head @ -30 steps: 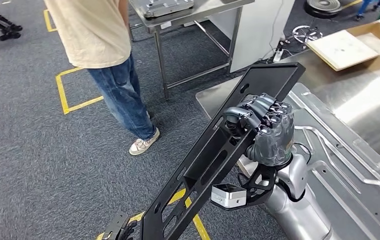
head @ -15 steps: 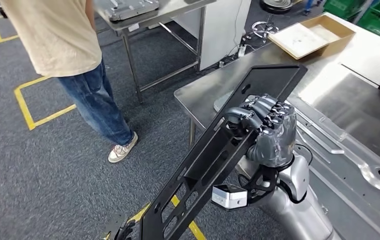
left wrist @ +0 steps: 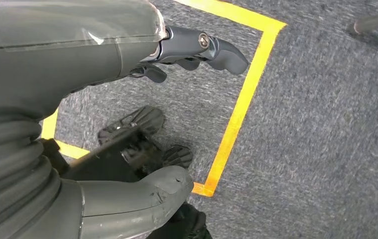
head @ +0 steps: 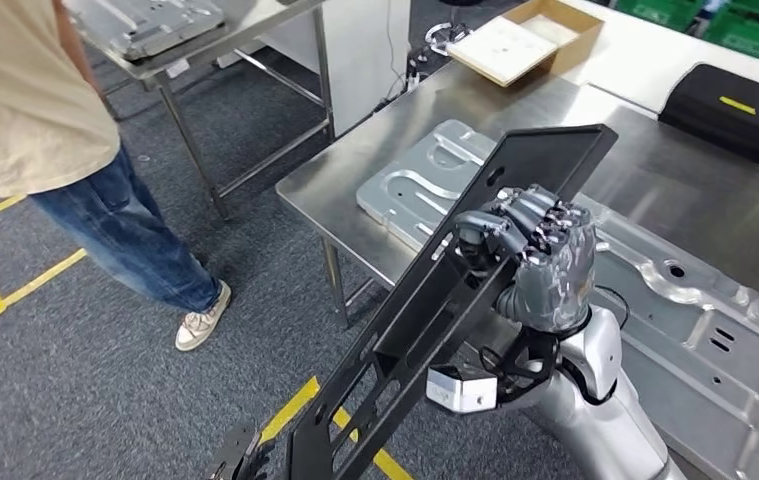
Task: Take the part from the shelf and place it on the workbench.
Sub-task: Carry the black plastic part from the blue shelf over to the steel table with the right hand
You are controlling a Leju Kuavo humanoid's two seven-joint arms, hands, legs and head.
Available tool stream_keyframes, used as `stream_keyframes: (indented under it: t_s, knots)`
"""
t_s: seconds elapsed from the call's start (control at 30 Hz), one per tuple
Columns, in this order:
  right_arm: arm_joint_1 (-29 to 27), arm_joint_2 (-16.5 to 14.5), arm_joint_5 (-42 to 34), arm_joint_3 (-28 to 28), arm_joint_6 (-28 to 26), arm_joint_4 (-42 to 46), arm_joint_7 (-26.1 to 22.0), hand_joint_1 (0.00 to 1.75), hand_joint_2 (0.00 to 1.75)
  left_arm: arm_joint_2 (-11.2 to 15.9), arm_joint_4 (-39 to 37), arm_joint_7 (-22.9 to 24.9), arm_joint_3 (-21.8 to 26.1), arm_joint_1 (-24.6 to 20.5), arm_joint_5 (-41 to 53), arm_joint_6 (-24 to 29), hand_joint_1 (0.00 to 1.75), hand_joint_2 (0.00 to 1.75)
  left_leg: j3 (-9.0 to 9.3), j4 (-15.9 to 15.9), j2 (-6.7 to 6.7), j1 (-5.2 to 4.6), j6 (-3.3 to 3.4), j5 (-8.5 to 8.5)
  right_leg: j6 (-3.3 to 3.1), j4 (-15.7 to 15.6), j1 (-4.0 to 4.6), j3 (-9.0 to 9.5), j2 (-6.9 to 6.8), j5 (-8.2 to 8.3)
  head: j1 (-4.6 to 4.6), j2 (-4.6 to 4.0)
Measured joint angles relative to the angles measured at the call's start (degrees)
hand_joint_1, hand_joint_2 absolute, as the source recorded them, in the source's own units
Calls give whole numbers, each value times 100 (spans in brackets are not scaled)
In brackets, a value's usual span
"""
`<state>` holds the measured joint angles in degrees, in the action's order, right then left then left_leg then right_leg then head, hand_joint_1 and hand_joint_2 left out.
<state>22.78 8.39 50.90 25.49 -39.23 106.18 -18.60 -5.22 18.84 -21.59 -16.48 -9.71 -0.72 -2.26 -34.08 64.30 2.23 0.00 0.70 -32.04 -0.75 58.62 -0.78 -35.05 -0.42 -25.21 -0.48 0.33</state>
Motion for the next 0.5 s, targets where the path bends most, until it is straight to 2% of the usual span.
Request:
stream_keyframes:
  t_s: [0.03,0.07,0.1,0.13,0.17,0.2,0.27,0.3,0.33,0.37,0.4,0.43,0.47,0.5]
  knots:
    - [3,1,0,0,3,0,0,175,175,1,-1,-2,0,12,-1,0,0,175,-169,381,-103,16,-22,-193,-15,3,-4,-13,62,10,-1,0]
    - [0,1,0,0,7,-1,0,175,175,2,-1,-2,0,28,-1,0,0,175,-331,741,-149,31,-41,-337,-21,9,-5,-27,130,16,0,0]
    - [-5,1,0,0,11,-1,0,175,175,3,-2,-2,0,42,-2,0,0,175,-434,967,-167,46,-59,-385,-22,18,-6,-38,203,21,0,0]
    - [-9,1,0,0,14,-2,0,175,175,5,-2,-2,0,50,-3,0,0,175,-439,982,-175,61,-71,-316,-19,31,-9,-47,278,25,-1,0]
    - [-12,1,0,0,17,-2,0,175,175,7,-2,-3,0,52,-4,0,0,175,-341,778,-190,77,-77,-145,-13,47,-15,-51,352,27,-1,0]
    - [-13,1,0,0,19,-2,0,175,175,8,-2,-4,0,51,-6,0,0,175,-166,411,-253,97,-78,76,0,67,-23,-56,428,26,-1,0]
    - [-7,1,0,0,20,-2,0,175,175,11,-2,-10,0,47,-10,-1,0,175,145,-259,-505,127,-69,332,55,112,-29,-97,571,36,0,0]
    - [-4,1,0,0,19,-2,0,175,175,13,-2,-16,0,49,-12,-1,0,175,219,-436,-603,129,-60,365,97,124,-37,-131,636,53,1,0]
    - [-5,1,-1,-1,17,-3,0,175,175,13,-3,-21,0,53,-14,-1,0,175,234,-482,-640,120,-45,346,145,120,-43,-165,701,80,1,0]
    - [-10,2,-1,-2,15,-3,0,175,175,13,-3,-27,0,54,-16,-1,0,175,237,-510,-589,112,-18,361,195,107,-52,-192,771,112,1,0]
    - [-18,4,-2,-3,13,-3,0,175,175,12,-4,-32,1,53,-18,-2,0,175,235,-529,-523,114,23,389,235,91,-59,-208,778,130,2,0]
    - [-22,5,-3,-4,11,-3,0,175,175,11,-4,-36,1,47,-19,-3,0,175,238,-557,-452,119,69,419,265,121,-51,-233,690,102,4,0]
    - [-21,7,-3,-6,9,-3,0,175,175,10,-4,-40,2,41,-20,-4,0,175,239,-588,-376,123,116,449,287,255,-42,-300,535,4,5,0]
    - [-19,7,-4,-7,9,-3,0,175,175,9,-4,-42,2,41,-20,-6,0,175,235,-607,-298,122,151,468,301,518,-35,-418,344,-164,7,0]
